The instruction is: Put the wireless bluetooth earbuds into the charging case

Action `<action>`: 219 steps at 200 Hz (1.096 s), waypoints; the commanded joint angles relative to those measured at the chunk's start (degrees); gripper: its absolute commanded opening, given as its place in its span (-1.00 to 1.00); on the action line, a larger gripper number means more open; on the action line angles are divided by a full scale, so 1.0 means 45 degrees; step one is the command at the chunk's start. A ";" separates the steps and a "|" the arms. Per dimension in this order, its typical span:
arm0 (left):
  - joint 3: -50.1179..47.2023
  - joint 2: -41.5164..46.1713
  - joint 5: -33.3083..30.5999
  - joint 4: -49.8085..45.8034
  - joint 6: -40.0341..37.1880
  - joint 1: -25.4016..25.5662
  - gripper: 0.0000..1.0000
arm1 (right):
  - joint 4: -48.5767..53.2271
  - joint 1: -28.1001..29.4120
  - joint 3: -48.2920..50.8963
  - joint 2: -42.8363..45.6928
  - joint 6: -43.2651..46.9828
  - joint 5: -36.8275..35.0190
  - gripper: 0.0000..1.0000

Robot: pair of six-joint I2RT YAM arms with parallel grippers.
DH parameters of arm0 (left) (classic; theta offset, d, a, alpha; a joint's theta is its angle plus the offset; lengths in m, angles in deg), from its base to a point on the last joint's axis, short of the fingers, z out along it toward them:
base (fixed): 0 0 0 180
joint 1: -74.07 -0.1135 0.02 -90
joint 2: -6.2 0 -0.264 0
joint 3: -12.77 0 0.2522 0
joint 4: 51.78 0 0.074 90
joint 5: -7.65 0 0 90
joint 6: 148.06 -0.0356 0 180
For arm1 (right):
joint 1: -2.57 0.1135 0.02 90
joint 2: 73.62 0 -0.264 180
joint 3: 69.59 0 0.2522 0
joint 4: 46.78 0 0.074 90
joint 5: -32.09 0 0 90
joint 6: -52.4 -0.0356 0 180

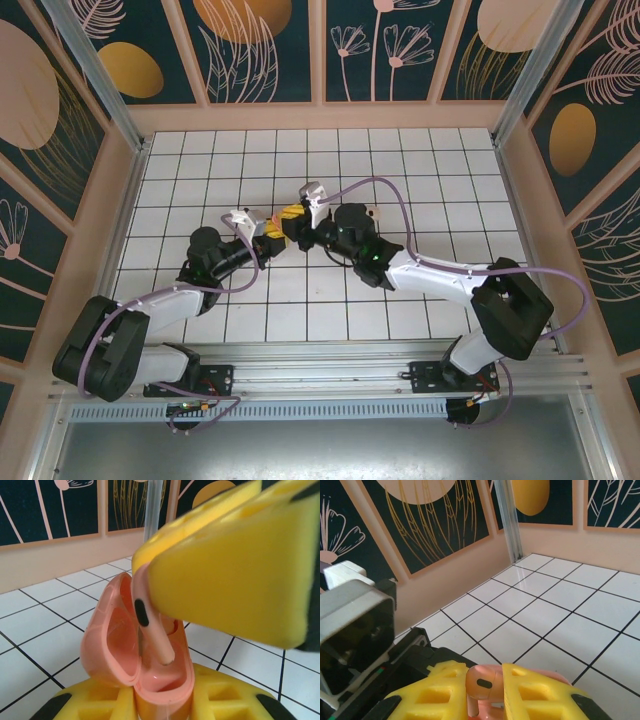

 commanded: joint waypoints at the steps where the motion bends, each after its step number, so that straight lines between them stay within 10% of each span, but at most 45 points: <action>1: 0.0286 0.0267 0.0166 0.0095 -0.0120 0.0063 -0.54 | -0.0846 0.0183 0.0457 -0.0007 0.0281 -0.0641 -0.60; 219: 0.0834 0.0890 0.0138 -0.0138 0.0450 0.0054 -0.53 | 0.0644 0.0747 0.1184 0.0533 0.2750 -0.0888 -0.62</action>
